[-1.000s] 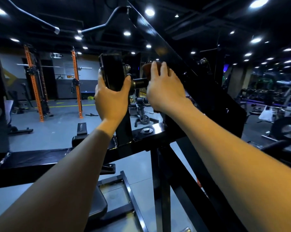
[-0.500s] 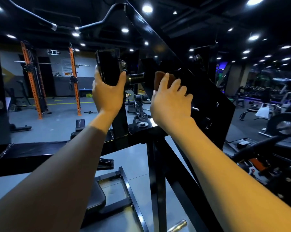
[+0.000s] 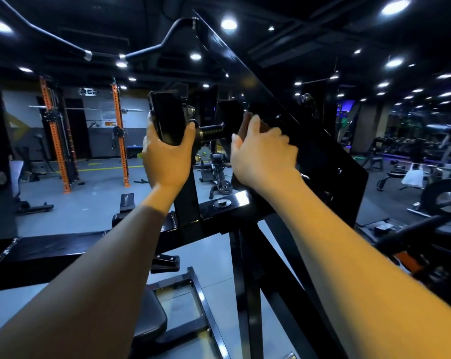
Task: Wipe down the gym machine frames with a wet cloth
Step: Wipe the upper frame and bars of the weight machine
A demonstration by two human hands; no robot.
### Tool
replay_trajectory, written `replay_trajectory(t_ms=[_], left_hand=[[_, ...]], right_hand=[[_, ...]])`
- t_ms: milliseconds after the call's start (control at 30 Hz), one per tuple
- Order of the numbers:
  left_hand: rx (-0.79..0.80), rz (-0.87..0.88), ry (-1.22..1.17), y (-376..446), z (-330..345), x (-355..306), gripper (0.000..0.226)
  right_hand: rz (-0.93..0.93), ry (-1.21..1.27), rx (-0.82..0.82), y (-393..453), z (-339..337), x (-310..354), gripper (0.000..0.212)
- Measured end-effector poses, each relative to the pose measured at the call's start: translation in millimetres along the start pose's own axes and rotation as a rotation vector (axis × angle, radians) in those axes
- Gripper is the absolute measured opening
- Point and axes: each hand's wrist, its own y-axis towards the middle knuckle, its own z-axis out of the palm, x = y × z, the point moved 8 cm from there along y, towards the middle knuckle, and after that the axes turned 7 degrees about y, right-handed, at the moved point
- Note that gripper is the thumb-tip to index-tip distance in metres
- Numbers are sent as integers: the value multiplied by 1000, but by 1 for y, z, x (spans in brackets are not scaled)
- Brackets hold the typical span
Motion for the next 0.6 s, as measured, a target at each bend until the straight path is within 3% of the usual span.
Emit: replay_trajectory(t_ms=[100,400,600], left_hand=[[-29,-16,-11,0,2,4,88],[-45,29,24,6,6,8,86],[-30,25,13,5,2,5,86]], right_hand=[[17,-25,7,-9,3,-9,70],[-71,-28,-91,73,7,54,71],[-192,-95,-41,27,12,34,79]])
